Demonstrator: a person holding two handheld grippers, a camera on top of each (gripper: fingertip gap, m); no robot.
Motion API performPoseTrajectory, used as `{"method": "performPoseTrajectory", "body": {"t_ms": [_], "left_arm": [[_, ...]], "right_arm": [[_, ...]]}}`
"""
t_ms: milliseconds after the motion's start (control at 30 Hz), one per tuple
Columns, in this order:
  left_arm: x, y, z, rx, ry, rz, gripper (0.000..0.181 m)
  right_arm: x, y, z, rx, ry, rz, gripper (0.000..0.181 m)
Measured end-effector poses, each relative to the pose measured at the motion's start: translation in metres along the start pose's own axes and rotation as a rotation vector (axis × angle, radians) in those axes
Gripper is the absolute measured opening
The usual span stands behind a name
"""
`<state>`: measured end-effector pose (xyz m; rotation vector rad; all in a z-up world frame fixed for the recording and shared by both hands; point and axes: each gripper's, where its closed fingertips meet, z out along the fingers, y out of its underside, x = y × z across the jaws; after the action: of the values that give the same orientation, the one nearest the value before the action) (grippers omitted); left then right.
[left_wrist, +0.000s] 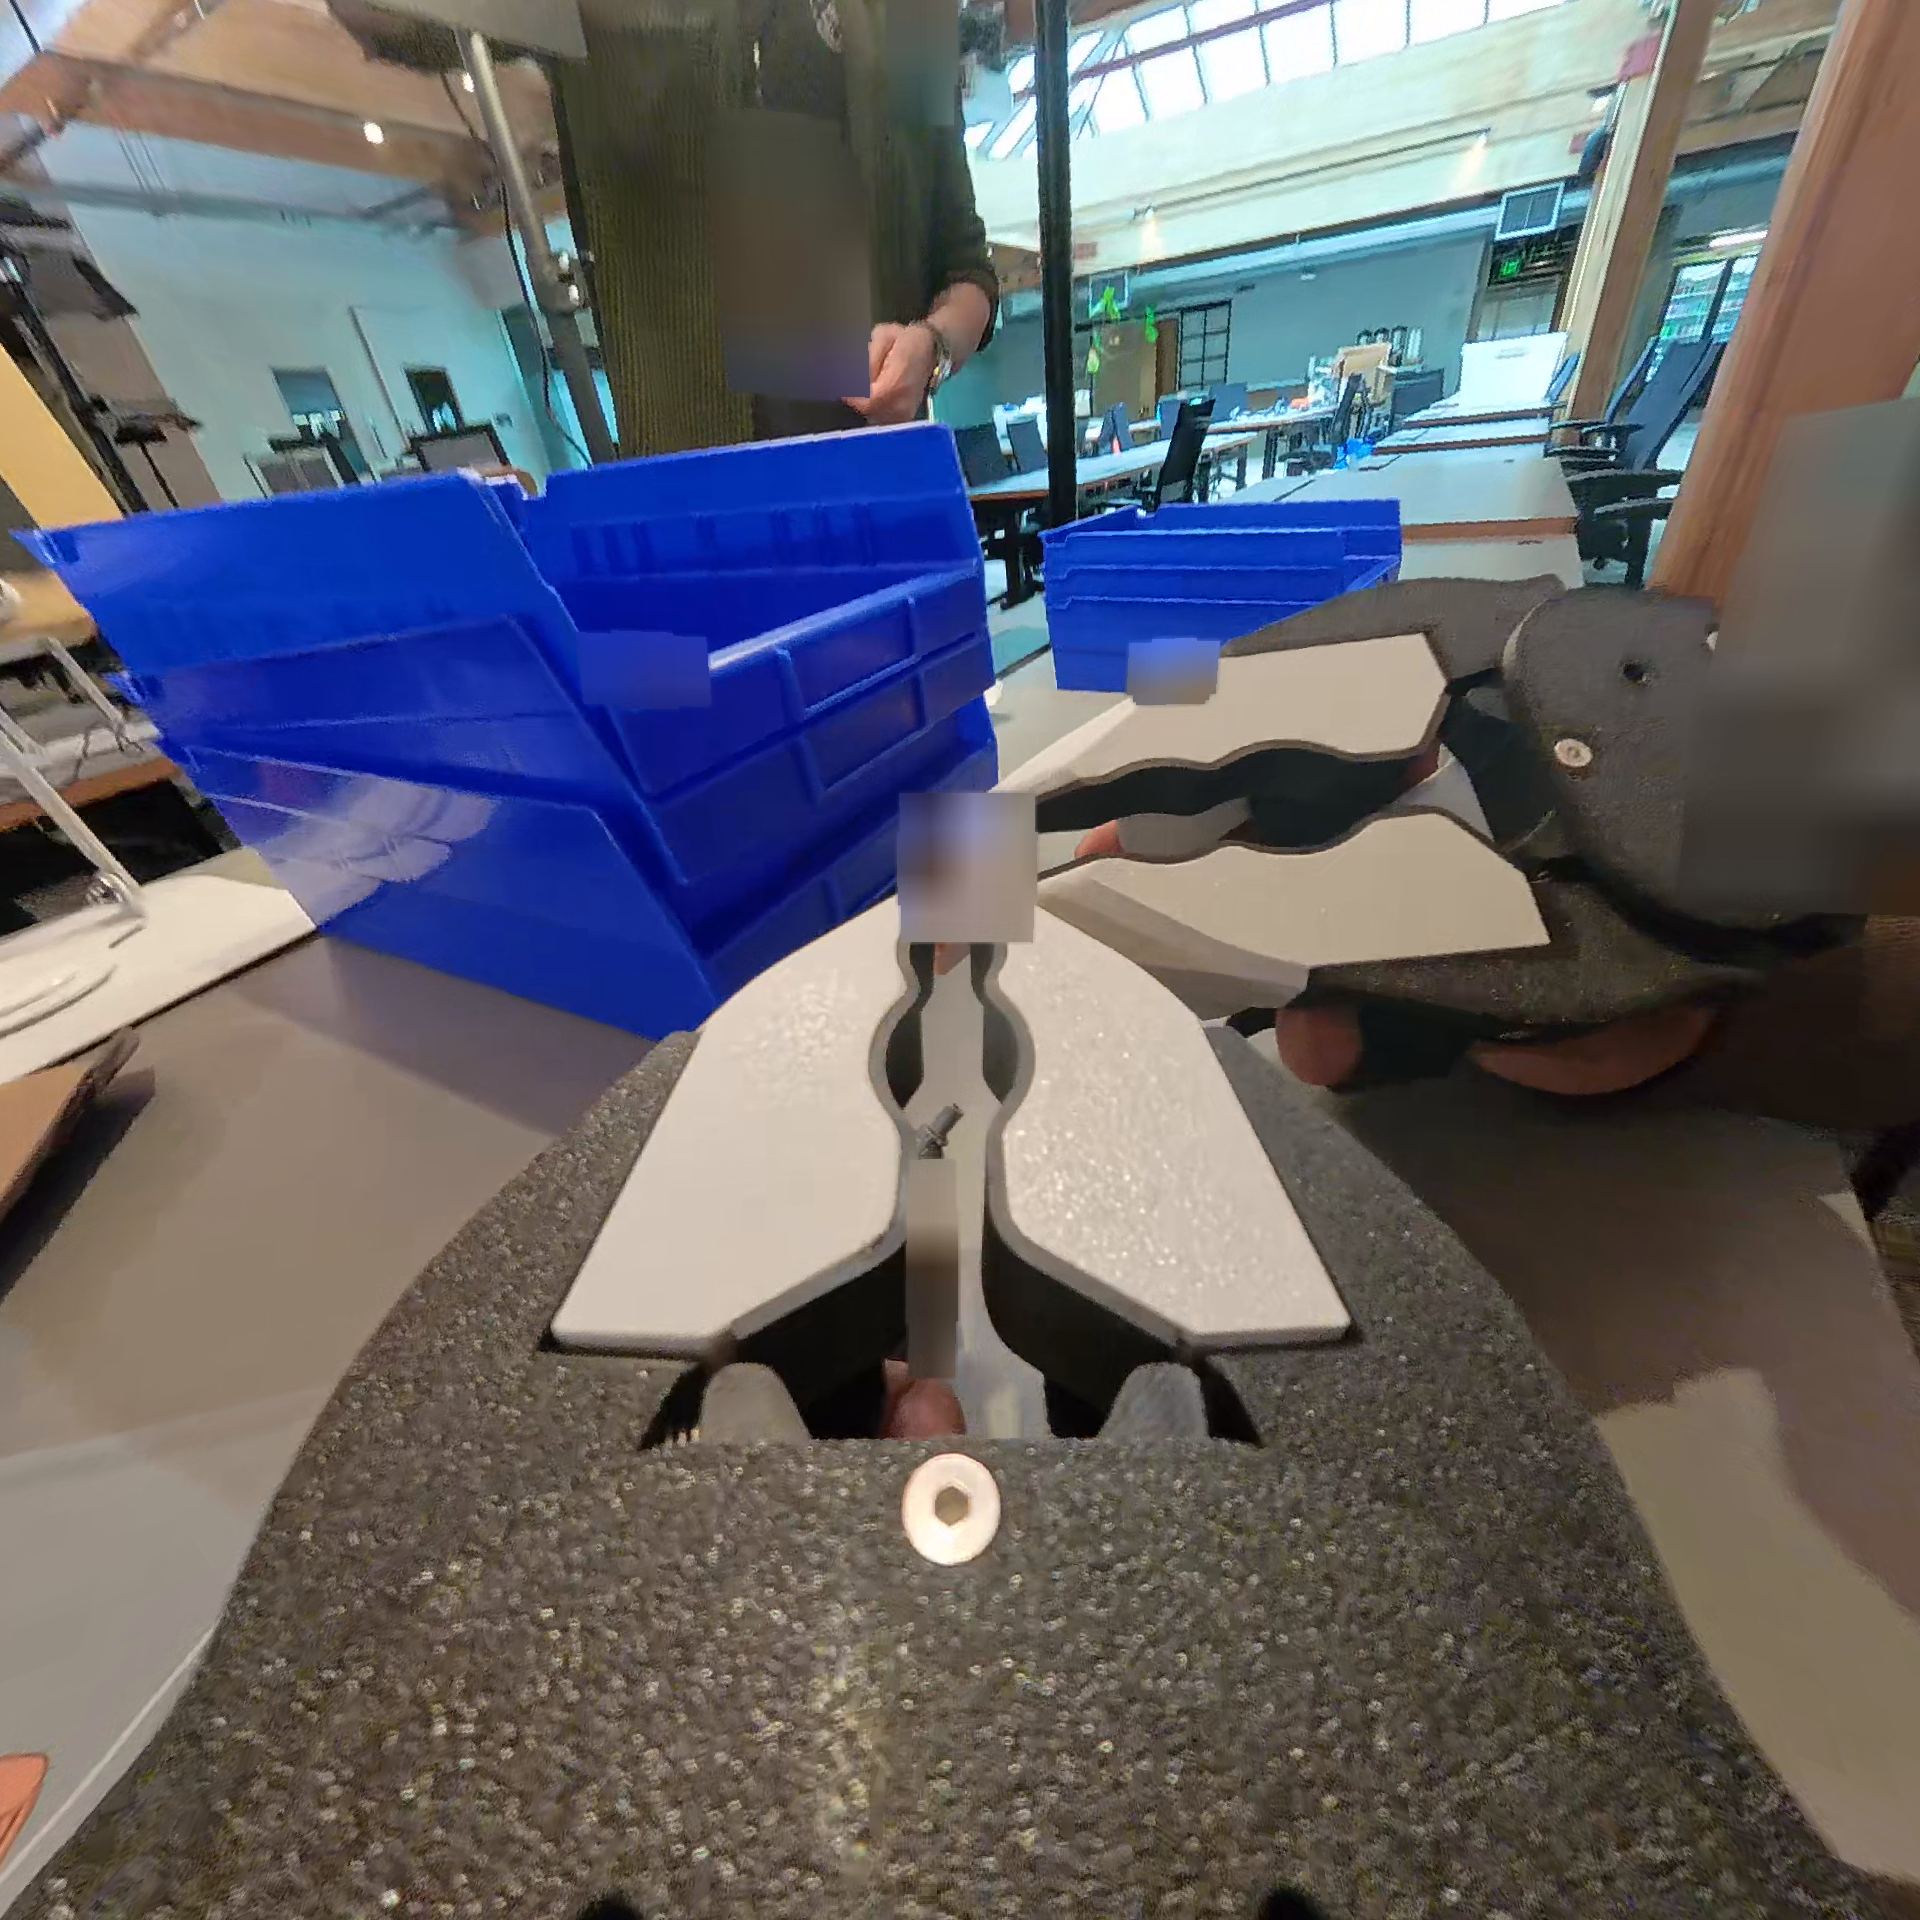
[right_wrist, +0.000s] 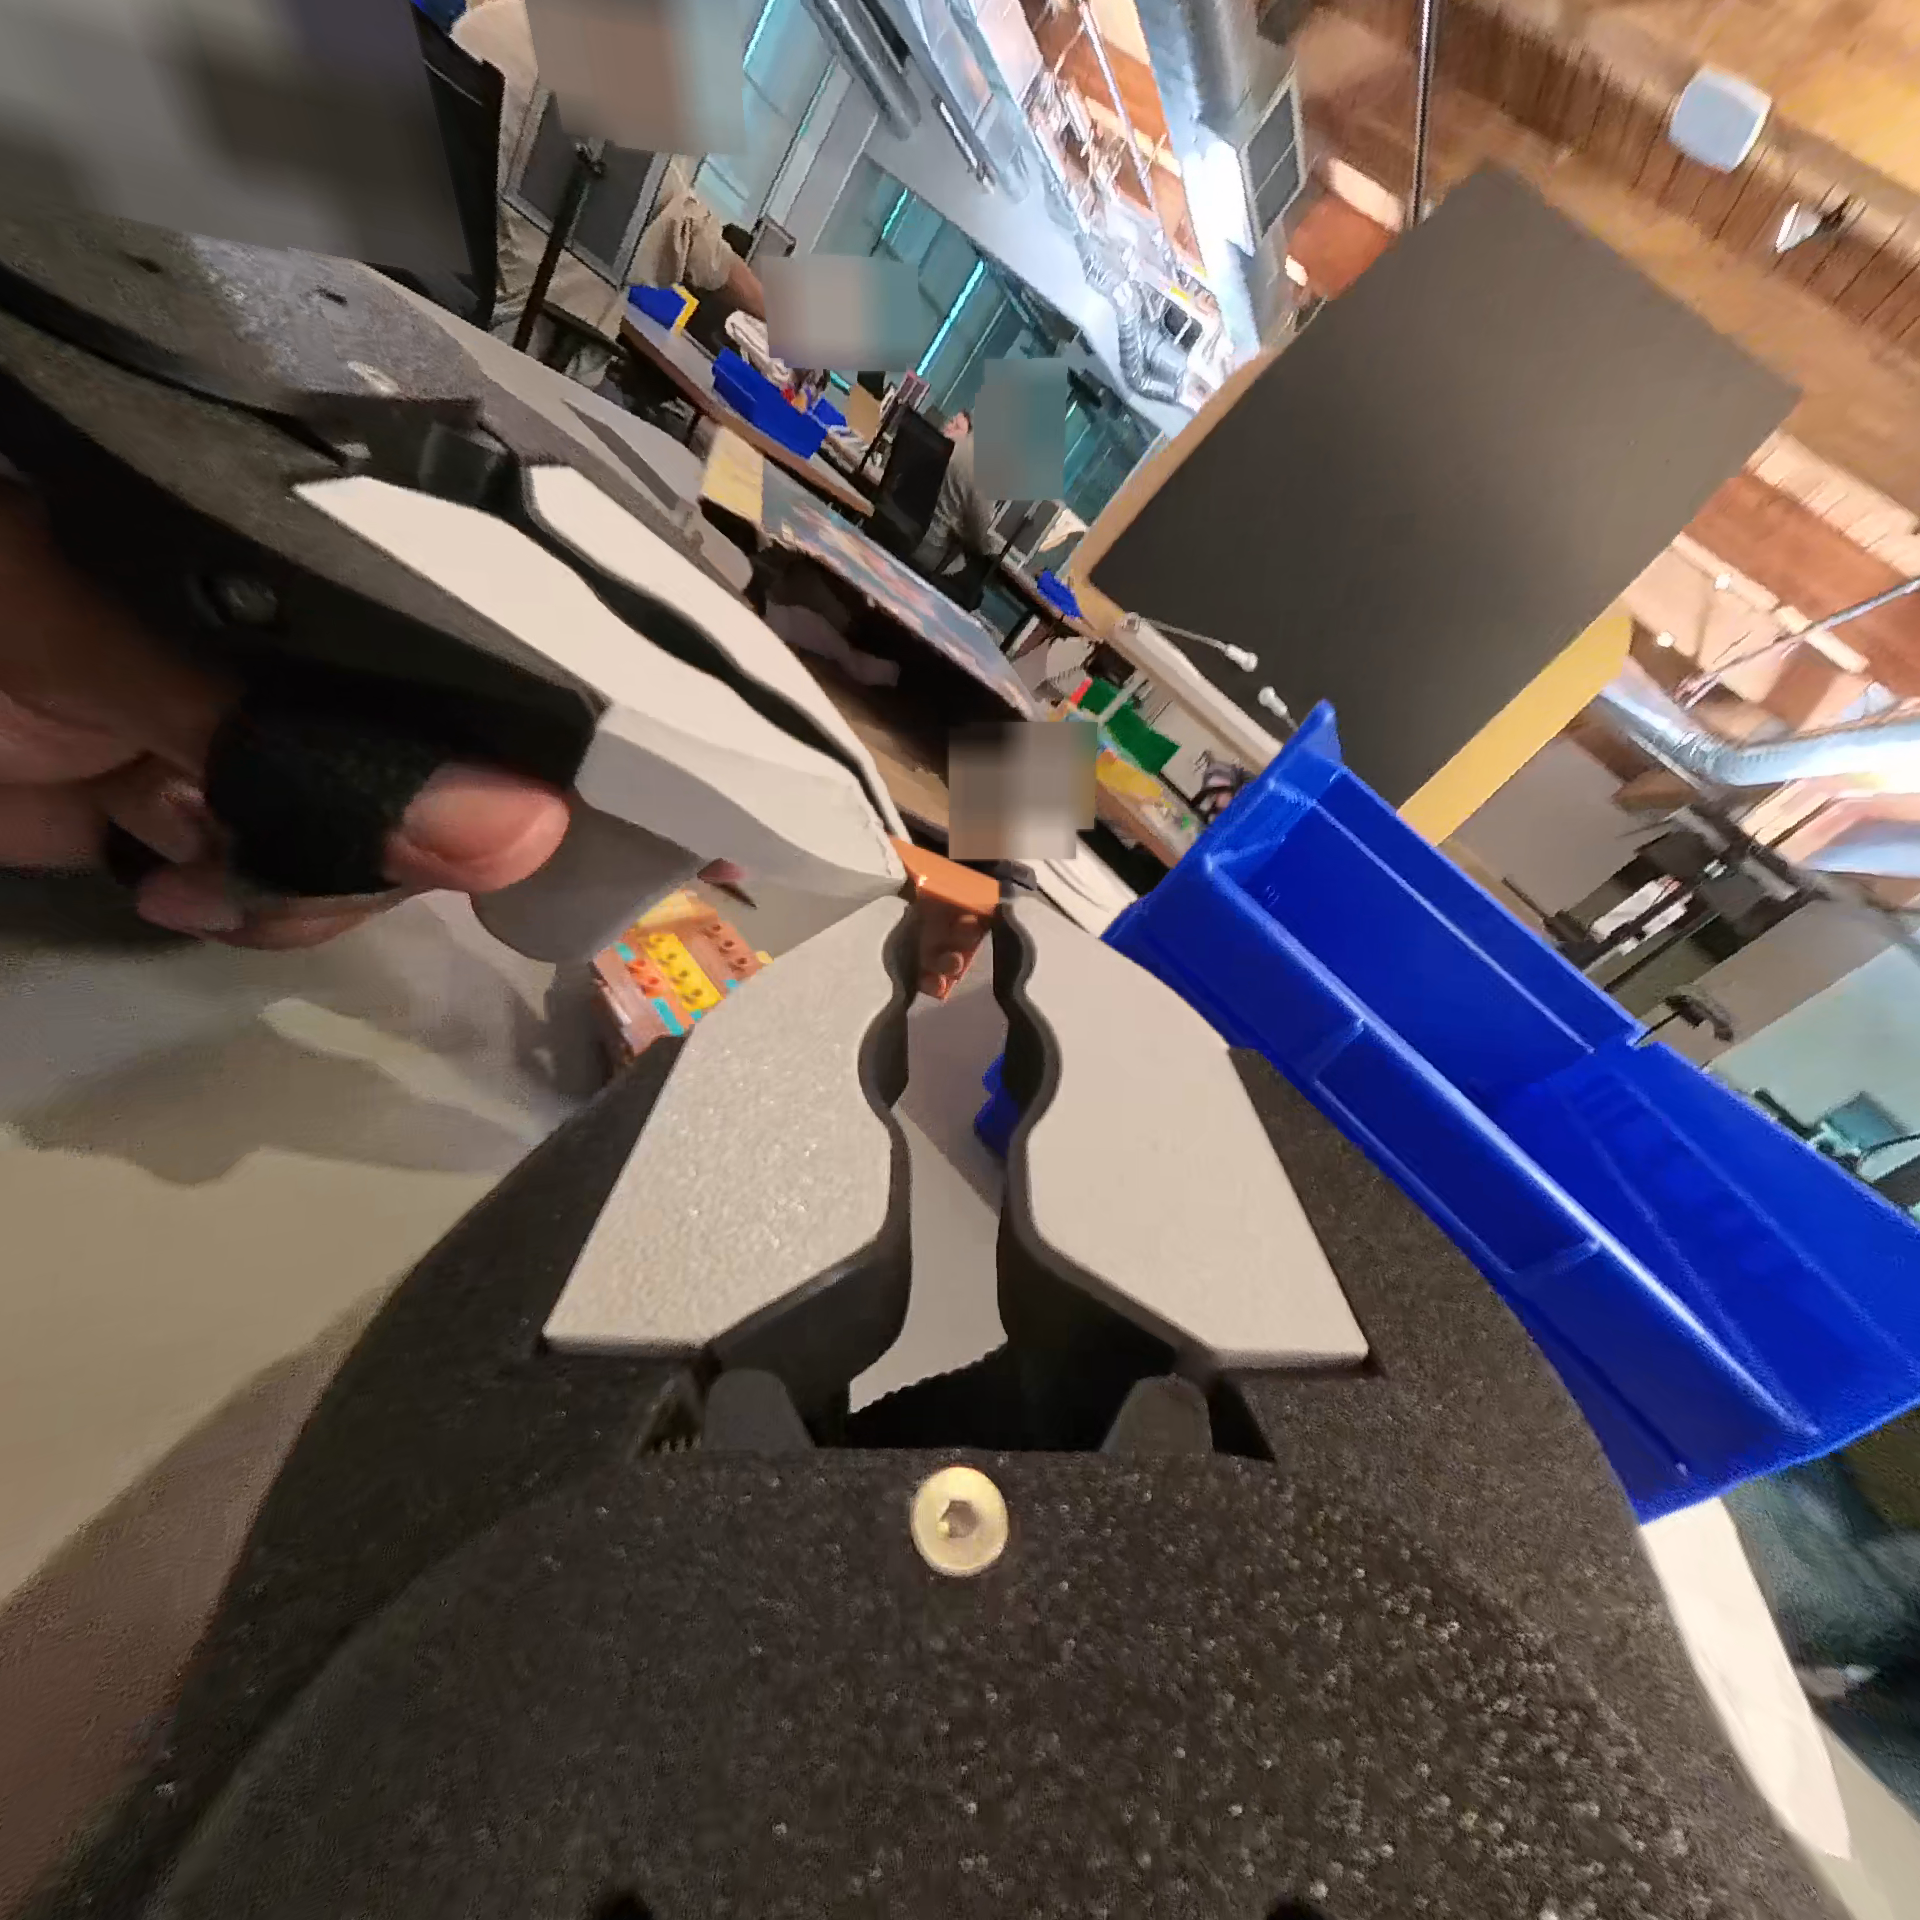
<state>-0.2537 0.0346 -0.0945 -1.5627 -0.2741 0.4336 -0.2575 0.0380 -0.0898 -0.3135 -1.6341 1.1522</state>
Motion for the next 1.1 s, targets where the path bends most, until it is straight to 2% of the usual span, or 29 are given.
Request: {"method": "performPoseTrajectory", "body": {"t_ms": [233, 400, 600, 833, 967, 1100], "left_arm": [[0.008, -0.003, -0.018, 0.045, 0.0, 0.033, 0.006], [0.009, -0.003, -0.018, 0.043, 0.031, 0.003, 0.007], [0.009, -0.002, -0.008, -0.006, 0.182, -0.151, 0.009], [0.001, -0.004, 0.011, -0.109, 0.326, -0.176, 0.008], [-0.009, -0.016, 0.026, -0.146, 0.351, -0.043, 0.007], [-0.02, -0.037, 0.039, -0.117, 0.373, 0.102, 0.006]], "right_arm": [[-0.014, -0.014, -0.006, 0.074, -0.033, -0.047, 0.013], [-0.015, -0.014, -0.007, 0.094, -0.065, -0.016, 0.013], [-0.009, -0.007, -0.006, 0.067, -0.077, 0.041, 0.013], [0.009, 0.002, 0.001, 0.037, -0.078, 0.059, 0.013], [0.029, -0.002, 0.007, 0.053, -0.068, -0.022, 0.014], [0.054, -0.011, 0.014, 0.095, -0.094, 0.027, 0.014]]}}
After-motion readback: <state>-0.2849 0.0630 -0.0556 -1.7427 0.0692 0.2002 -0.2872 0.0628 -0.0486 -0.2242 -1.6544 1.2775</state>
